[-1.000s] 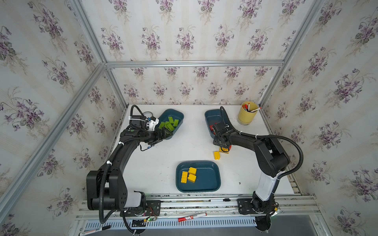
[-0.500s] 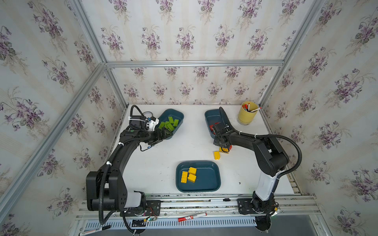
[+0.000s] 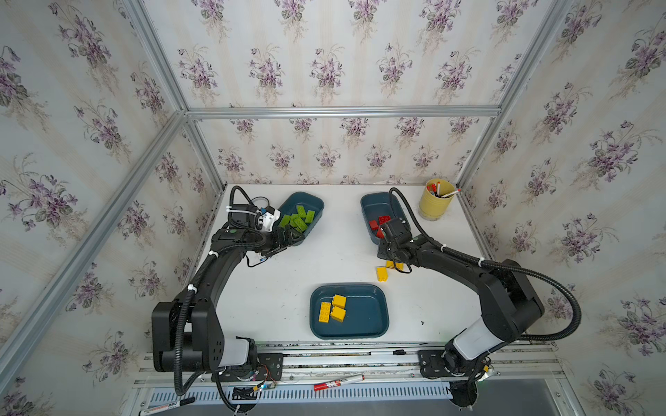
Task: Sort the legos into containers by color
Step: 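Carry the lime-green brick with the right gripper into the tape-side bin and release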
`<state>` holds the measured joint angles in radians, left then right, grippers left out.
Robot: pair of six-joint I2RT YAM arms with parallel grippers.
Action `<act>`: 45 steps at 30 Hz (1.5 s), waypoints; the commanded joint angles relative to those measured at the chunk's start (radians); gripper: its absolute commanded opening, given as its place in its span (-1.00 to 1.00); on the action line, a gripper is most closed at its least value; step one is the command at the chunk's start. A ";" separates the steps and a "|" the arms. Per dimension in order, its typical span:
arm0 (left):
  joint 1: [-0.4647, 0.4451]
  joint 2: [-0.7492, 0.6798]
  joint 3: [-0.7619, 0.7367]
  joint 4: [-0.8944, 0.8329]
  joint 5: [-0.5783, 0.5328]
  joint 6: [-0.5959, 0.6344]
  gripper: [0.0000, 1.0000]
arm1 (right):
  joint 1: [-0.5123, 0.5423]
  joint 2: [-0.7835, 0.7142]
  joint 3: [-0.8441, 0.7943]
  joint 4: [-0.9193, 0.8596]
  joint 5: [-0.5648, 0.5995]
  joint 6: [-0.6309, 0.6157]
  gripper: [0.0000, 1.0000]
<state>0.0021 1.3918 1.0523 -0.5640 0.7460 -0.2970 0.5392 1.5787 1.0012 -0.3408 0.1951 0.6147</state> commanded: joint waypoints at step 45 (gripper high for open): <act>0.055 -0.074 -0.018 -0.068 -0.124 0.073 0.99 | 0.106 0.641 0.822 0.324 -0.500 -0.453 0.37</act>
<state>0.0563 1.3190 1.0367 -0.6285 0.5976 -0.2440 0.6586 2.3066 1.8690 0.0010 -0.2752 0.1913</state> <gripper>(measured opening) 0.993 0.684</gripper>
